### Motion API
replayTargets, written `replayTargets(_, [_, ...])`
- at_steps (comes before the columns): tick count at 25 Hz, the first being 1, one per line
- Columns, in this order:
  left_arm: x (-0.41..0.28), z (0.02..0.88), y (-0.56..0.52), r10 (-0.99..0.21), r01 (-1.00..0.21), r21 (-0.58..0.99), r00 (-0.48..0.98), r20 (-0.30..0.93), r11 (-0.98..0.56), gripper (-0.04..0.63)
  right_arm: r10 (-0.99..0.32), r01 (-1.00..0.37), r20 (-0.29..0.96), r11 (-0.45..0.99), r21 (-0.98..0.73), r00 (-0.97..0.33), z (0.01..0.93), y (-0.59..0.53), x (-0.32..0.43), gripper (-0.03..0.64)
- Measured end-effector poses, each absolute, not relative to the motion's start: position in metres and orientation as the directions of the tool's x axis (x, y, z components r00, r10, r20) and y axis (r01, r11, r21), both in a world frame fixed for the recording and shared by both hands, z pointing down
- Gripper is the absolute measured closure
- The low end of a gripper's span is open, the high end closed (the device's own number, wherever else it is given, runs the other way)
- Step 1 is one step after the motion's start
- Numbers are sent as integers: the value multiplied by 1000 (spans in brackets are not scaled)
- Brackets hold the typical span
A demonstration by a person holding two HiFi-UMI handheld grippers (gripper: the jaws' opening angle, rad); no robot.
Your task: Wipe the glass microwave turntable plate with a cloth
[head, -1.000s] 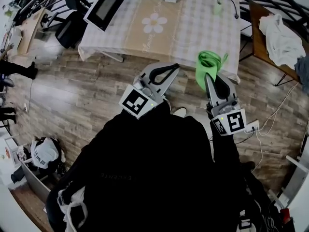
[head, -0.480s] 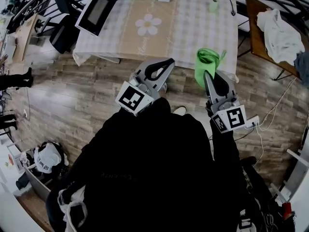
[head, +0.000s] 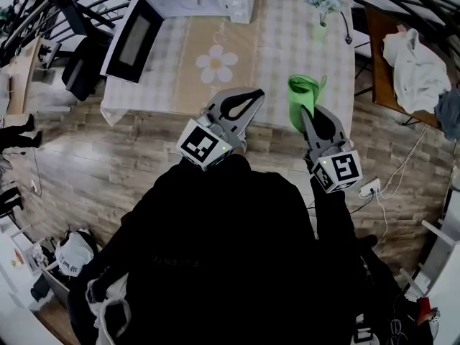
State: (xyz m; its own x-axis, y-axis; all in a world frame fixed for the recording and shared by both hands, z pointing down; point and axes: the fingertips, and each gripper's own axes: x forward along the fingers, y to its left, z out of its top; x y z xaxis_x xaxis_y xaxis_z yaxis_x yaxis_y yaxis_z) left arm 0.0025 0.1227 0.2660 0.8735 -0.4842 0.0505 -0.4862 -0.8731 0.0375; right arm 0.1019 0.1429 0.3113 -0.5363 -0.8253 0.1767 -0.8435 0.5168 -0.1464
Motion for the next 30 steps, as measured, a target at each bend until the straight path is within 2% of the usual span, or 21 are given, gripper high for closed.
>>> replayTargets(15, [-30,300,-24,-405,-410,76,911,77,-909,572,-816,-879,333,463,-114,-473,356,3,63,558])
replayTargets(30, [-48,362,-72,-571,-593,143,804,165,-793,572,-701,-837,468,509,-199,-538,442,-74,48,558])
